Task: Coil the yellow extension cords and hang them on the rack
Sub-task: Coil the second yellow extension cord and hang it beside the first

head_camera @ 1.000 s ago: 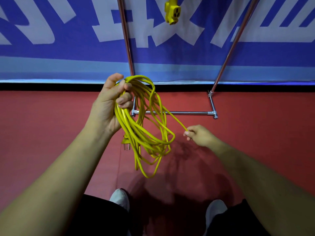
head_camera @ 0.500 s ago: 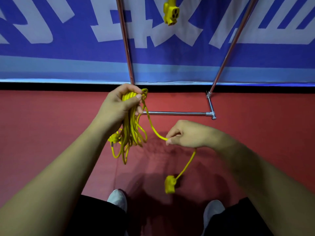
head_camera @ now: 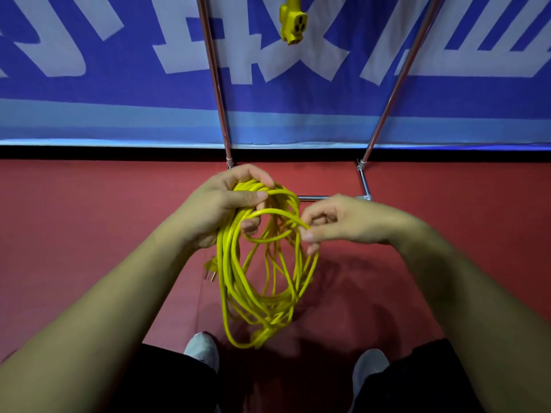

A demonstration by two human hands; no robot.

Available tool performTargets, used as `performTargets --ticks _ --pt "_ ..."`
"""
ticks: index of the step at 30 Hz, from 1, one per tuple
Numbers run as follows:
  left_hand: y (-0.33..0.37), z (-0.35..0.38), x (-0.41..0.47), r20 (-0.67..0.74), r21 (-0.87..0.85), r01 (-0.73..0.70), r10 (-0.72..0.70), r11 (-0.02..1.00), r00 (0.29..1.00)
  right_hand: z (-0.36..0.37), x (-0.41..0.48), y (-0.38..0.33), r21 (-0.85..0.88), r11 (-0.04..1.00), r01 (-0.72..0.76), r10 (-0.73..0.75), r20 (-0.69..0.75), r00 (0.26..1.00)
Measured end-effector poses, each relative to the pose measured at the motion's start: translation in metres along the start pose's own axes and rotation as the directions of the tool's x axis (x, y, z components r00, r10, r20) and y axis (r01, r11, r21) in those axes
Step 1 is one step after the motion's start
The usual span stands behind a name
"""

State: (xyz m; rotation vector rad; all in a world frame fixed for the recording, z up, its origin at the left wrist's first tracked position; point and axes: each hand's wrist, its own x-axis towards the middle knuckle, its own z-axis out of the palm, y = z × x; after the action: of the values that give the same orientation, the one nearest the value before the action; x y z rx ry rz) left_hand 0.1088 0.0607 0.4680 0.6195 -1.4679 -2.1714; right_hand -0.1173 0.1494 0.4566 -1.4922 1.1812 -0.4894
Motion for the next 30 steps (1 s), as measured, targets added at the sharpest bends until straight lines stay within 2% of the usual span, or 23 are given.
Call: performTargets --ticks 2,5,8,10,13,15,17,20,23,25,27,30 --pt "-0.001 -0.002 0.001 -0.021 0.004 -0.02 0.02 1.0 1.0 -0.002 0.001 0.025 -0.05 0.997 -0.054 0.061 0.157 0.986" --pt "-0.002 -0.005 0.001 -0.04 0.029 -0.032 0.034 0.999 0.999 -0.002 0.008 0.061 -0.159 0.979 -0.125 0.15 0.156 0.976" --pt "0.005 -0.013 -0.001 -0.111 0.05 -0.075 0.08 0.996 0.991 -0.005 0.012 0.085 -0.252 0.947 -0.197 0.207 0.011 0.978" --pt "0.011 -0.021 -0.005 -0.171 0.067 -0.088 0.099 0.994 0.98 -0.01 0.012 0.088 -0.172 0.96 -0.221 0.192 -0.167 0.967" --pt "0.017 -0.032 -0.008 -0.211 0.112 -0.085 0.107 0.99 0.972 -0.019 0.01 0.069 -0.009 0.995 -0.097 0.083 -0.433 0.897" --pt "0.016 -0.036 -0.009 -0.208 0.104 -0.07 0.09 0.992 0.974 -0.024 0.007 0.05 -0.033 0.999 -0.03 0.007 -0.542 0.84" --pt "0.013 -0.036 -0.008 -0.212 0.122 -0.06 0.085 0.991 0.974 -0.026 0.004 0.029 -0.151 0.988 -0.042 -0.045 -0.533 0.845" --pt "0.008 -0.03 -0.004 -0.212 0.163 -0.057 0.091 0.985 0.973 -0.011 0.0 -0.005 -0.269 0.962 -0.053 -0.054 -0.375 0.925" --pt "0.001 -0.015 -0.001 -0.165 0.218 -0.052 0.089 0.975 0.982 0.014 0.01 -0.033 -0.349 0.937 0.018 -0.124 -0.283 0.951" --pt "-0.003 -0.004 0.0 -0.114 0.235 -0.032 0.061 0.971 0.992 0.023 0.018 -0.042 -0.324 0.944 0.056 -0.166 -0.32 0.933" --pt "-0.004 0.003 -0.002 -0.082 0.203 0.027 -0.01 0.979 0.997 0.026 0.022 -0.043 -0.207 0.973 0.099 -0.173 -0.38 0.909" --pt "-0.003 0.004 -0.002 -0.071 0.128 0.046 -0.037 0.991 0.997 0.022 0.02 -0.035 -0.076 0.989 0.125 -0.145 -0.415 0.898"
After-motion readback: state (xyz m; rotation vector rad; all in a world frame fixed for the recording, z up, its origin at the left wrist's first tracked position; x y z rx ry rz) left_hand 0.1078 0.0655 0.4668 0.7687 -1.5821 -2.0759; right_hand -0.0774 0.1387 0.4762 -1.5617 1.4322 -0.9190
